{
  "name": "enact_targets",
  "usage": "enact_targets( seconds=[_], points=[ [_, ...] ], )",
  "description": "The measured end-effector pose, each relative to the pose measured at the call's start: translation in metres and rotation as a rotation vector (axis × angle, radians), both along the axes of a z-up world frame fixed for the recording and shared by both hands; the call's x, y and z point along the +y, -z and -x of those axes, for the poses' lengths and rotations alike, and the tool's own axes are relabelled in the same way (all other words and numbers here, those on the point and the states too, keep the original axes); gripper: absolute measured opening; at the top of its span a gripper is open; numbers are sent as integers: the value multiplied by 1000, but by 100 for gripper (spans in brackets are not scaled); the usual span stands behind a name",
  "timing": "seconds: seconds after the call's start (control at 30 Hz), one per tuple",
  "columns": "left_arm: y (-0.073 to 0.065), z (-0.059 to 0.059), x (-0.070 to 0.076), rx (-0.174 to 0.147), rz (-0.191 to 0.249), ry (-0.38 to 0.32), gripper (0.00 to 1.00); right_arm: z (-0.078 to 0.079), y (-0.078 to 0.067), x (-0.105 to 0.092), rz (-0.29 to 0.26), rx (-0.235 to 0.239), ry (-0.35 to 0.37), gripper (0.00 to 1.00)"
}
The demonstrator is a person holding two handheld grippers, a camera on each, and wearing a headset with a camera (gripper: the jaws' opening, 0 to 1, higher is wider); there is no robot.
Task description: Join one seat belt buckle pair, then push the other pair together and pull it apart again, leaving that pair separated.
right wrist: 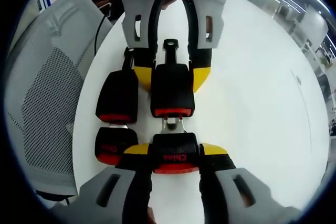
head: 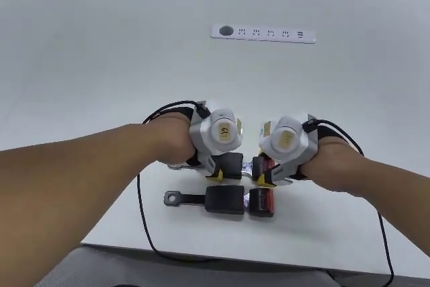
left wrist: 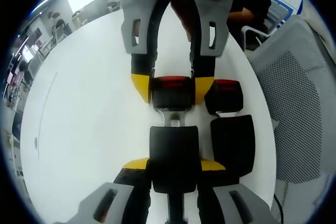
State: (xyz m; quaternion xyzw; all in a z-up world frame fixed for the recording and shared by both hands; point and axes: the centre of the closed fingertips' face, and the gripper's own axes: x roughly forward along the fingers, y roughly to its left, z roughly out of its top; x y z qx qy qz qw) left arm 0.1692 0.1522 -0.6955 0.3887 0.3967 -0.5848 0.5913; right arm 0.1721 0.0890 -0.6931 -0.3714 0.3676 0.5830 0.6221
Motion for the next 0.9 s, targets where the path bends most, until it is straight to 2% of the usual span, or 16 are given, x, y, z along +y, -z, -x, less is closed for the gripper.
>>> enact_targets(
  seconds=[0.17,0.27,0.37,0.5,0.67,0.9],
  points=[
    [-1,1,-1,-4,-3,-4,34,2,0,-3,-22,-2,-6,34],
    [0,1,0,-4,-9,-8,34,3,0,-12,-23,4,6,34],
    [-1,0,-1,-2,-9,-8,34,0,1,-28,-20,3,31,34],
    [0,0,-1,-4,-6,-9,34,4,1,-46,-18,9,61,34],
    [1,0,0,-5,-5,-11,34,12,0,-66,-2,7,73,34],
    [3,-3,1,-8,-3,-12,34,14,2,-93,22,13,94,34]
  ],
)
